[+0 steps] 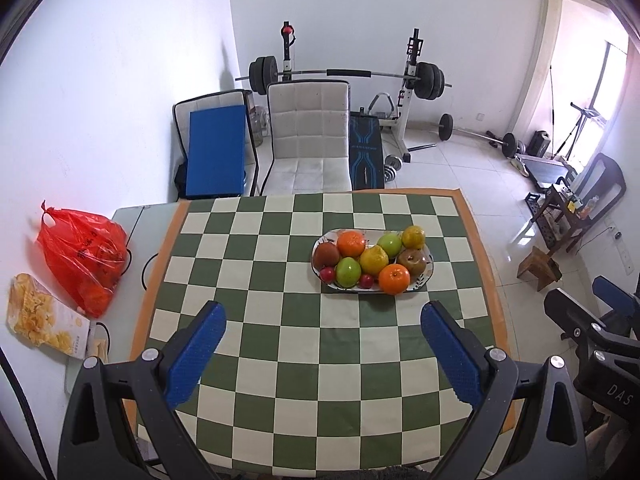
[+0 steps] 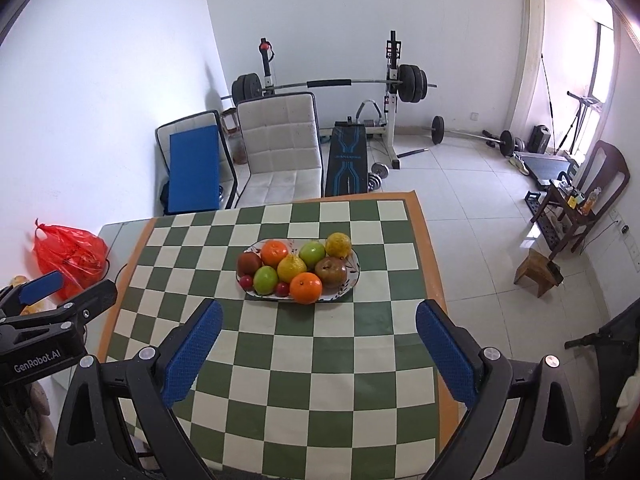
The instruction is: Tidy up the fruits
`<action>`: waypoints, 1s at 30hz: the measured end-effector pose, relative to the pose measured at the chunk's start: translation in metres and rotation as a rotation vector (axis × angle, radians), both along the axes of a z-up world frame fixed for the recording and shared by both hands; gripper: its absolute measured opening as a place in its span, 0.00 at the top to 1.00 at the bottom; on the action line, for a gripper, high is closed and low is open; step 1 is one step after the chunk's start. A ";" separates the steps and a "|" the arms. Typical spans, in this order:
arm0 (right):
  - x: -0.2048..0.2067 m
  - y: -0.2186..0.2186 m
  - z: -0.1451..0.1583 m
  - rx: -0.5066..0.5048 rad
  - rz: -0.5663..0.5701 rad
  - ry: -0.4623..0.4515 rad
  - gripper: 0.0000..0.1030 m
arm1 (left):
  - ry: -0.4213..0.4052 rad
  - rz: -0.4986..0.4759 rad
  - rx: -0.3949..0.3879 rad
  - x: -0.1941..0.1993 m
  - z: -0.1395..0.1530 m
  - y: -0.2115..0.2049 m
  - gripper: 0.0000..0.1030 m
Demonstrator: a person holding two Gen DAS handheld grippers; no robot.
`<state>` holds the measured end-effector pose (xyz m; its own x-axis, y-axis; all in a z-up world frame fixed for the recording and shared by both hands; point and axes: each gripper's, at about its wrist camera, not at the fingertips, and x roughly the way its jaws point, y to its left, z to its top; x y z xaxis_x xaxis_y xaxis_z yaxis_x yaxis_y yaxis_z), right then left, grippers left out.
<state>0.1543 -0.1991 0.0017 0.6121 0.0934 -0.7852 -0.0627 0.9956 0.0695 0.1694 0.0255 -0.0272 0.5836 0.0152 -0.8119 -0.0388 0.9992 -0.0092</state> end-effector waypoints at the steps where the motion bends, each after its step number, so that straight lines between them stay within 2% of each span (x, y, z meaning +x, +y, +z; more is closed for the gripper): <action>1: -0.005 0.001 0.005 0.000 0.005 -0.005 0.03 | 0.000 -0.003 -0.003 -0.004 0.004 -0.001 0.03; 5: -0.021 0.006 0.022 -0.008 0.017 -0.024 0.03 | -0.004 -0.008 -0.009 -0.016 0.013 -0.005 0.03; 12: -0.033 0.003 0.031 -0.010 0.016 -0.032 0.03 | -0.023 -0.016 0.000 -0.029 0.022 -0.014 0.03; 21: -0.032 -0.005 0.022 -0.017 0.009 -0.017 0.03 | -0.012 0.001 -0.025 -0.029 0.015 -0.017 0.03; 30: -0.017 -0.011 0.005 -0.028 -0.009 -0.012 0.01 | -0.001 0.023 -0.007 -0.013 0.002 -0.019 0.03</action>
<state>0.1375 -0.2102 0.0071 0.6224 0.0659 -0.7799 -0.0544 0.9977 0.0410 0.1559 0.0067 -0.0250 0.5836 0.0233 -0.8117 -0.0620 0.9979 -0.0159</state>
